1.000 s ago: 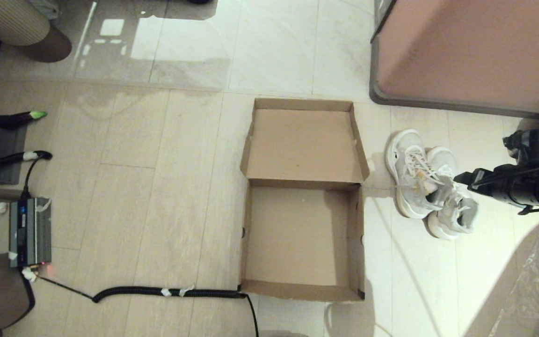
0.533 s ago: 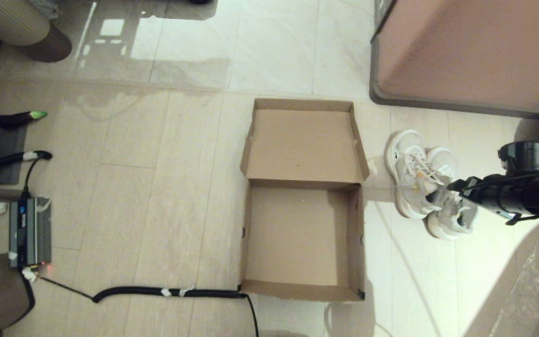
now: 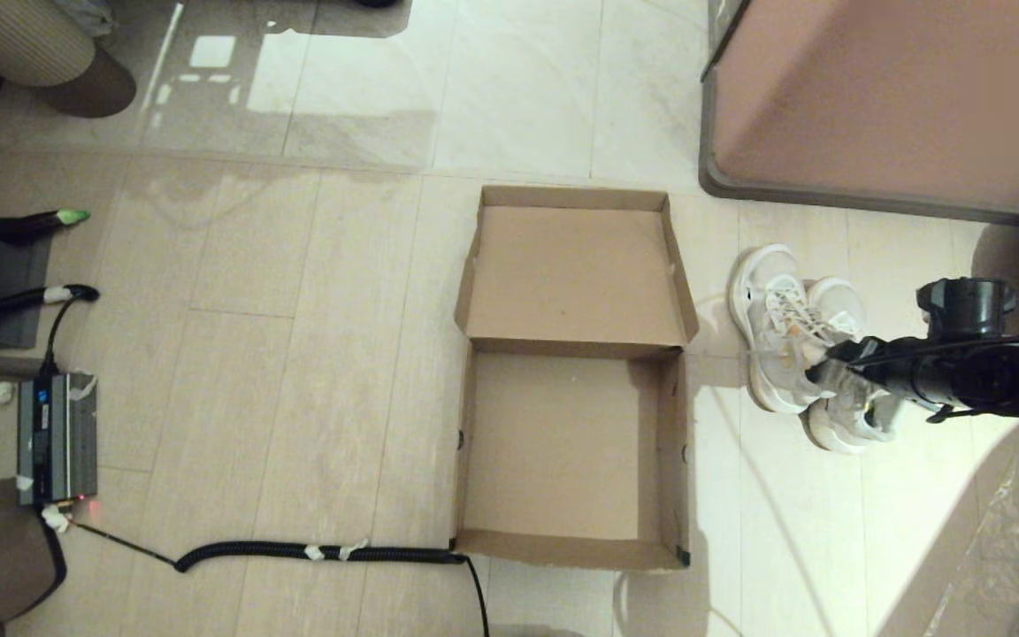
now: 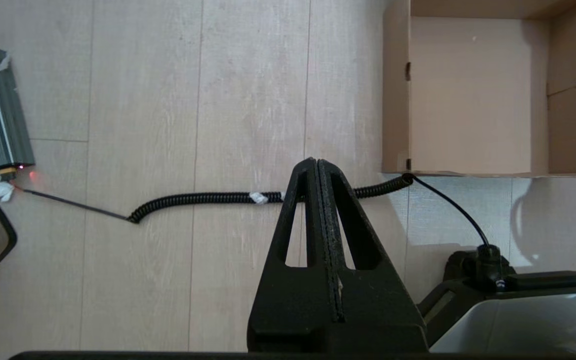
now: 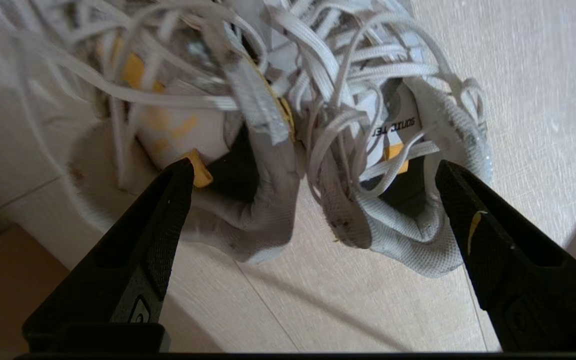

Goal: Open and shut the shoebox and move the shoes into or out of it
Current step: Put the shoes into the shoe box

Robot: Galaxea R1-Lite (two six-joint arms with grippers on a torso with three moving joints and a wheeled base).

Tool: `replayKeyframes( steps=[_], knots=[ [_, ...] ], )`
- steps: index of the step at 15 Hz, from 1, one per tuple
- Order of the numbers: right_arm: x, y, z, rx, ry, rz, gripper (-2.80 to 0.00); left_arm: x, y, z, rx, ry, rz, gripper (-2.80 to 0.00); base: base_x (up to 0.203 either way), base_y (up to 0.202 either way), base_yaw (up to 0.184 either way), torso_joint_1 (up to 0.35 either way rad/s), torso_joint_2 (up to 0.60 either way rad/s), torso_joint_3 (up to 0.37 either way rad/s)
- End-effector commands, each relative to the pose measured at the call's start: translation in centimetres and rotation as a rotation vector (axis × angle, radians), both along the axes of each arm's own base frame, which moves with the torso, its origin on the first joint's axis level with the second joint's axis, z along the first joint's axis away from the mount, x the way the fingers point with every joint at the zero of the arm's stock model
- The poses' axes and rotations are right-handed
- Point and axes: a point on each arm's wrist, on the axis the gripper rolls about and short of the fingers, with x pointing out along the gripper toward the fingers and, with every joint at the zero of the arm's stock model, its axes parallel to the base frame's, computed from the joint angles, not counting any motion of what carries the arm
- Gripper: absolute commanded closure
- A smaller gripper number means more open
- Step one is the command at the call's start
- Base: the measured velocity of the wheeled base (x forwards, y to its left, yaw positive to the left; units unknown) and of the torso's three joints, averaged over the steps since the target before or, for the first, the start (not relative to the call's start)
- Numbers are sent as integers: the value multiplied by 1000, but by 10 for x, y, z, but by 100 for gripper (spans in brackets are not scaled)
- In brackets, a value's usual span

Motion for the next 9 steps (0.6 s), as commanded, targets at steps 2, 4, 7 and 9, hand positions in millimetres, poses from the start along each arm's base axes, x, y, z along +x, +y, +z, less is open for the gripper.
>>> replayKeyframes(
  steps=[2,4,7,9],
  knots=[
    [1,-19,-18,38,26,-67,-280,0,0,0,1,3,0,0,0,0,0,0,0,0],
    [5,-22,-23,37,20,-65,-280,0,0,0,1,5,0,0,0,0,0,0,0,0],
    [13,-20,-28,11,-33,-49,-280,0,0,1,1,4,0,0,0,0,0,0,0,0],
    [14,-16,-32,-12,-20,-32,-280,0,0,0,7,8,-2,0,0,0,0,0,0,0]
  ],
)
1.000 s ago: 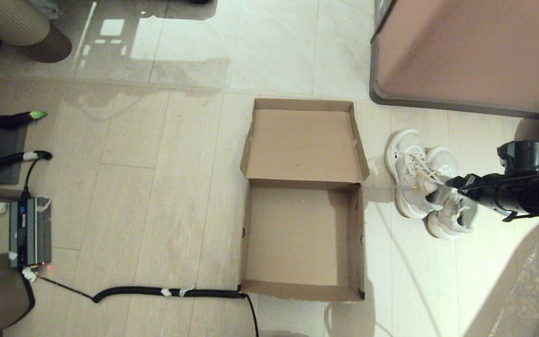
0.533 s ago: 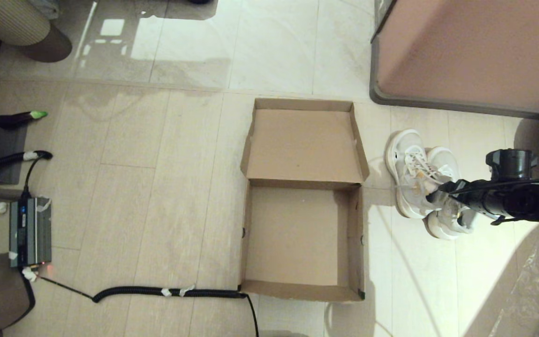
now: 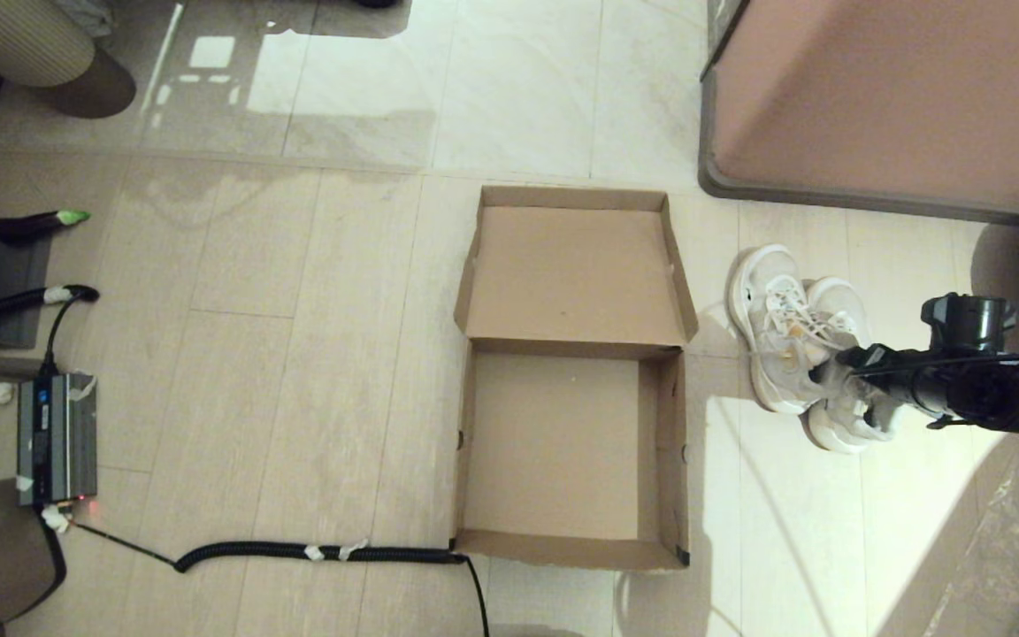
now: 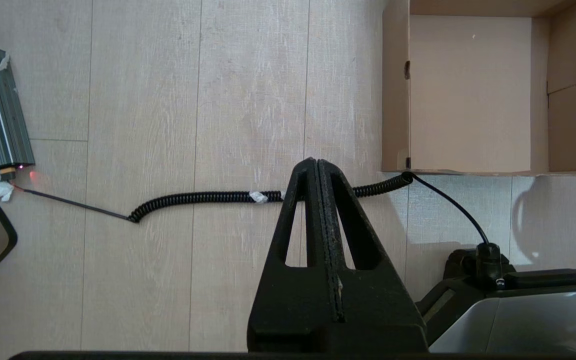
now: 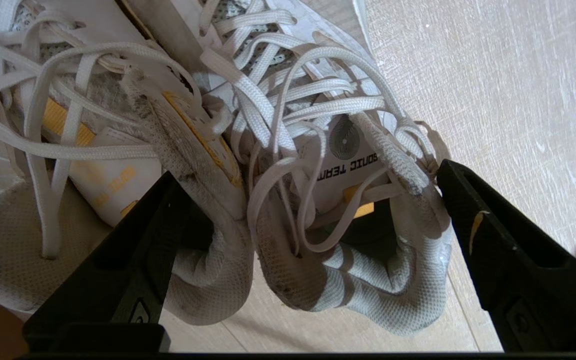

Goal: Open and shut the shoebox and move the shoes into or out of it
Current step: Put the shoes into the shoe box

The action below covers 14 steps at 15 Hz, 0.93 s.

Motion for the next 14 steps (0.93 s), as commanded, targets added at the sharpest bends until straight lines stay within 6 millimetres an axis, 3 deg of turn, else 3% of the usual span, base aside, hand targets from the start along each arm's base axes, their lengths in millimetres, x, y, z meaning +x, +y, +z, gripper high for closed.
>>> replayKeyframes(
  steps=[1,6,10,14],
  knots=[
    [-1,6,-11,-24,40,20,-280,0,0,0,2,7,-1,0,0,0,0,0,0,0],
    [-14,34,-2,-116,-5,64,-280,1,0,0,2,18,-1,0,0,0,0,0,0,0],
    [-23,39,14,-136,-28,52,-280,1,0,0,2,28,-1,0,0,0,0,0,0,0],
    [-21,40,14,-144,-29,39,-280,2,0,0,2,33,-1,0,0,0,0,0,0,0]
  ],
)
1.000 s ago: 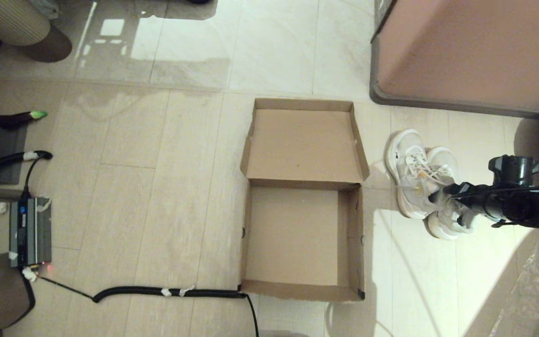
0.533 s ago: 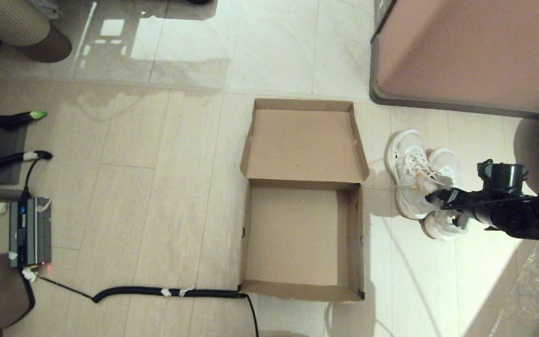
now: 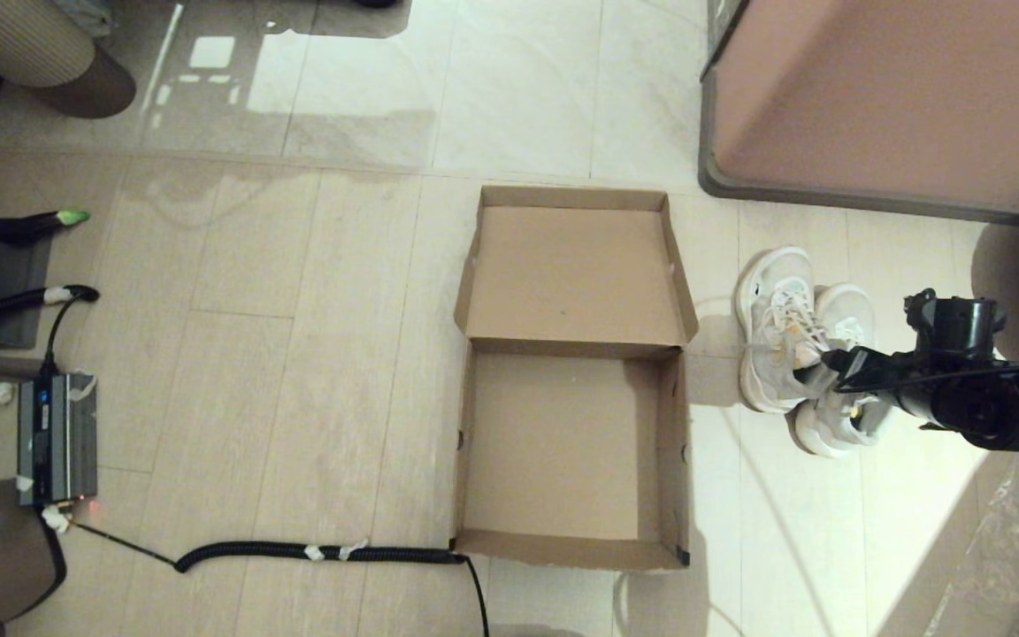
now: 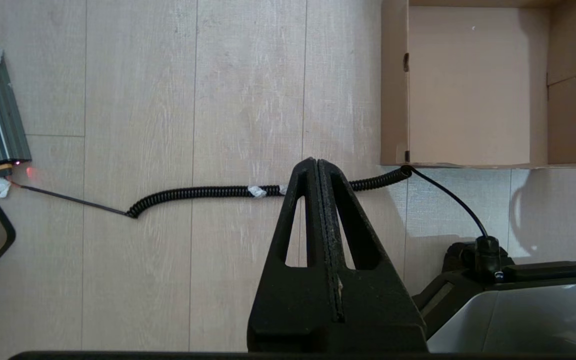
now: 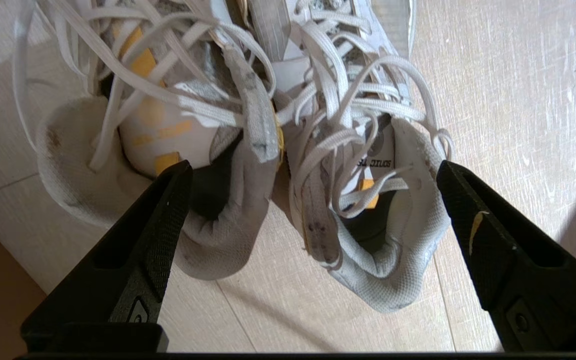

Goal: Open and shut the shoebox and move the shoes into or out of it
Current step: Put the shoes into the shoe box

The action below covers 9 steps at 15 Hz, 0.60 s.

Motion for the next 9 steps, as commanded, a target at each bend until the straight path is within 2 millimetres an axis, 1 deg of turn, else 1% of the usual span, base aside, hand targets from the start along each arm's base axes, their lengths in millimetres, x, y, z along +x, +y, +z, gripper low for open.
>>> replayKeyframes(
  steps=[1,4,7,9],
  knots=[
    [1,1,-2,4,-1,-9,-280,1,0,0,0,9,-1,0,0,0,0,0,0,0],
    [9,0,-22,43,21,-16,-280,0,0,0,0,6,0,0,0,0,0,0,0,0],
    [26,-2,-35,204,-43,-26,-280,0,0,0,2,-2,-2,0,0,0,0,0,0,0],
    [29,-3,-44,258,-34,3,-280,0,0,0,5,-1,-3,0,0,0,0,0,0,0]
  ],
)
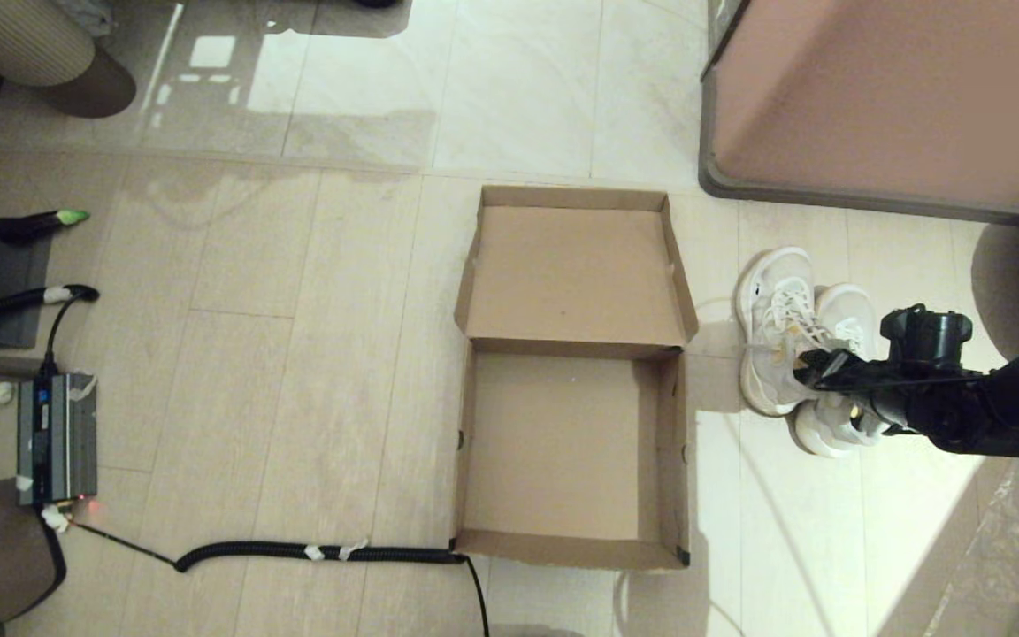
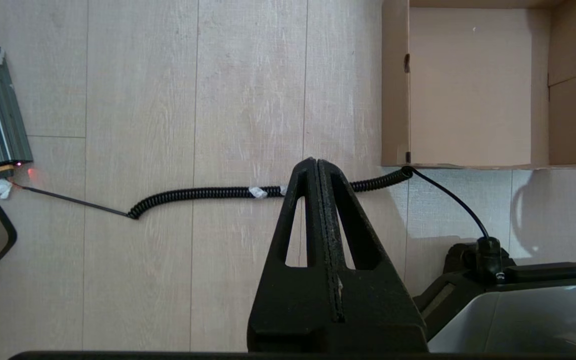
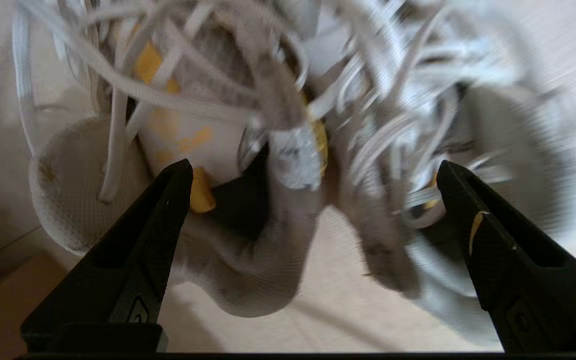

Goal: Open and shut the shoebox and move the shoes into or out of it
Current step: Put the shoes into the shoe box

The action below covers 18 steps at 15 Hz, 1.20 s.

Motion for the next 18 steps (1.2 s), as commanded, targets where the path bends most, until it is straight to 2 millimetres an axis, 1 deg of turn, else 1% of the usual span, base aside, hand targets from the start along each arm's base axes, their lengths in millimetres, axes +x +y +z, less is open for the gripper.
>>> replayKeyframes(
  steps=[1,3,5,9,10,11,13,18],
  knots=[
    [7,-4,-21,40,27,-1,-280,0,0,0,3,4,-2,0,0,0,0,0,0,0],
    [14,-11,-28,58,25,-24,-280,0,0,0,7,5,-5,0,0,0,0,0,0,0],
    [16,-13,-35,46,39,-40,-280,1,0,0,7,9,-5,0,0,0,0,0,0,0],
    [9,-15,-36,-10,75,-34,-280,3,0,1,10,37,-6,0,0,0,0,0,0,0],
    [10,-15,-36,-21,76,-29,-280,4,0,1,10,49,-6,0,0,0,0,0,0,0],
    [11,-15,-37,-24,76,-28,0,5,0,2,10,60,-6,0,0,0,0,0,0,0],
    [12,-15,-37,-39,80,-18,0,4,0,1,10,53,-6,0,0,0,0,0,0,0],
    [13,-15,-51,-56,127,-13,0,0,0,0,10,-2,-6,0,0,0,0,0,0,0]
  ],
)
